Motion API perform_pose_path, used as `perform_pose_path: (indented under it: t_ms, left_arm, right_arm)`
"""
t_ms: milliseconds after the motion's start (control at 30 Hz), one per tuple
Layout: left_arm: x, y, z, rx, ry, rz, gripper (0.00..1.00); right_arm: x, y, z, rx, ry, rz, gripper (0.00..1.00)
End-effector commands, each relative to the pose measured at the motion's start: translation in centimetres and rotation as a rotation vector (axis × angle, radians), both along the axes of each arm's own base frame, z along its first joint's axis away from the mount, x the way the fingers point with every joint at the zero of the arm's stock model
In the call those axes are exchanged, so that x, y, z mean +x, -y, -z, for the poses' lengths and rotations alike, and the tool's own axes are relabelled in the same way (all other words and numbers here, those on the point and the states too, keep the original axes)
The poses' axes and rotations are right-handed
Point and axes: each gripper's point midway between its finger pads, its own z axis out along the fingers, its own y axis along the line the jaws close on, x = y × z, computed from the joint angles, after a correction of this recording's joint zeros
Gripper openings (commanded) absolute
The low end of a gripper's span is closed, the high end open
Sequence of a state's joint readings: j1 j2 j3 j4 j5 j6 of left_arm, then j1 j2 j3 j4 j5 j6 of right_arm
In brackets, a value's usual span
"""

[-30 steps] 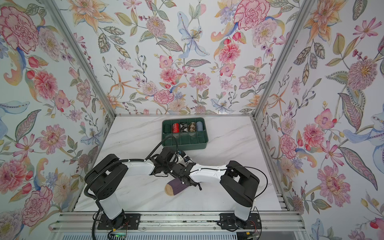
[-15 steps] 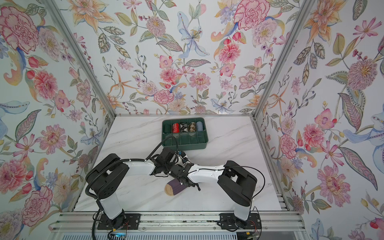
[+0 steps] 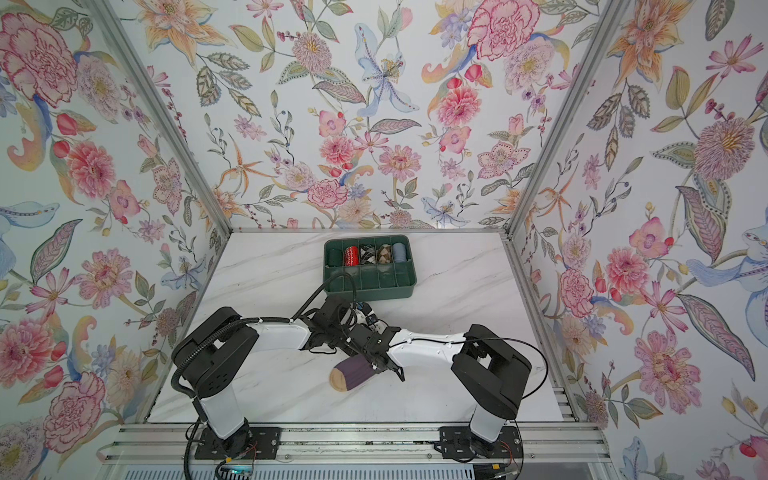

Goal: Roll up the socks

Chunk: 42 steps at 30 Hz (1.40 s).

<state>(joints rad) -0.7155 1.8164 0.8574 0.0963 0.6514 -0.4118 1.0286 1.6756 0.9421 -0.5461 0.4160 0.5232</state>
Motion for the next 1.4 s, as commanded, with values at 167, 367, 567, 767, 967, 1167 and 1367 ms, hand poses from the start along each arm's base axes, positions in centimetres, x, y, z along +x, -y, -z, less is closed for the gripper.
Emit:
perform_pose_path:
  t_ms: [167,367,567,767,967,1167,1367]
  left_arm:
    - [0.4,0.5,0.0,0.010,0.007,0.027,0.00]
    - [0.6,0.7,-0.1,0.013,0.011,0.030,0.00]
    - [1.0,0.8,-0.3,0.019,0.020,0.034,0.00]
    - [1.1,0.8,-0.3,0.031,0.026,0.035,0.00]
    - [1.3,0.9,-0.6,0.027,0.035,0.034,0.00]
    - [1.7,1.2,-1.2,0.021,0.052,0.040,0.00]
    - [2.3,1.7,-2.5,-0.001,0.078,0.041,0.00]
  right_arm:
    - [-1.1,-0.3,0.9,0.252,-0.141,0.013,0.31]
    - [-1.2,-0.1,0.3,0.432,-0.193,0.042,0.34]
    - [-1.3,0.0,0.1,0.539,-0.232,0.056,0.36]
    - [-1.3,-0.2,0.2,0.575,-0.250,0.063,0.37]
    - [-1.4,-0.1,0.6,0.589,-0.271,0.077,0.35]
    - [-1.7,0.5,1.8,0.580,-0.311,0.119,0.22]
    - [-2.0,1.3,2.9,0.571,-0.347,0.164,0.07]
